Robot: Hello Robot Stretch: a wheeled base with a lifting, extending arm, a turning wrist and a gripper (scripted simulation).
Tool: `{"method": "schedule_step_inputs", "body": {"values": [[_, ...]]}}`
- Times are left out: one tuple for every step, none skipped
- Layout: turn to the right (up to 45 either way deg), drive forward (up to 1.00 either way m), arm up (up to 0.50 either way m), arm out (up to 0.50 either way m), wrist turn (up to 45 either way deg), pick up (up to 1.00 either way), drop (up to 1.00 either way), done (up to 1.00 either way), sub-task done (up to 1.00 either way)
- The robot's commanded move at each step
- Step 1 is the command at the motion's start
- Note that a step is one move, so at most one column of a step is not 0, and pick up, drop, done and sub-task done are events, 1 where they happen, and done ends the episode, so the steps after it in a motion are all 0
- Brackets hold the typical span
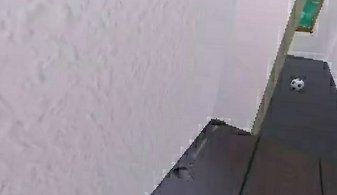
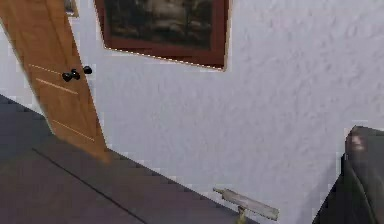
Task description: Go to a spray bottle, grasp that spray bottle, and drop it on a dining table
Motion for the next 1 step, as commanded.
{"method": "schedule_step_inputs", "body": {"values": [[-45.0,0.0,0.0,0.0,0.0,0.0,0.0,0.0,0.0]]}}
